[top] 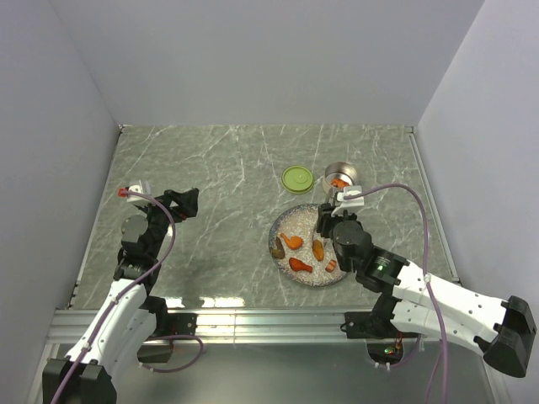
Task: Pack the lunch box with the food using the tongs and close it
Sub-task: Pick up the food using the clamp
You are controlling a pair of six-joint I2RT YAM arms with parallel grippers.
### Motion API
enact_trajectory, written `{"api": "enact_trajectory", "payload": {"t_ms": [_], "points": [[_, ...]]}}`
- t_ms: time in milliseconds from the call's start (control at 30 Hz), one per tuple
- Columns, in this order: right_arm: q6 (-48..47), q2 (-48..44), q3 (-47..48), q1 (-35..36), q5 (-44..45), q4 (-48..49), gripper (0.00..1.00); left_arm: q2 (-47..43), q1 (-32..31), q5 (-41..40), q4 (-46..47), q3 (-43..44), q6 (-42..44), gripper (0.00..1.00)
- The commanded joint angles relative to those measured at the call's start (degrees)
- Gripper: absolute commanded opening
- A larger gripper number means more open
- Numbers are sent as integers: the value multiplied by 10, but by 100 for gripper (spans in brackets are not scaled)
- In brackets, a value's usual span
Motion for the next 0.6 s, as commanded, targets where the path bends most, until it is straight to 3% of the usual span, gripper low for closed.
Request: {"api": "enact_trajectory", "payload": {"t_ms": [0, 433, 567], "points": [[20, 5, 1, 12, 18, 0, 46, 2, 2, -3, 20, 3, 2, 99], [49, 9, 11, 34, 43, -47, 46, 2, 2, -5, 20, 2, 3, 99], [48, 13, 10, 35, 48, -43, 40, 2, 2, -5, 19, 2, 3, 99]]}}
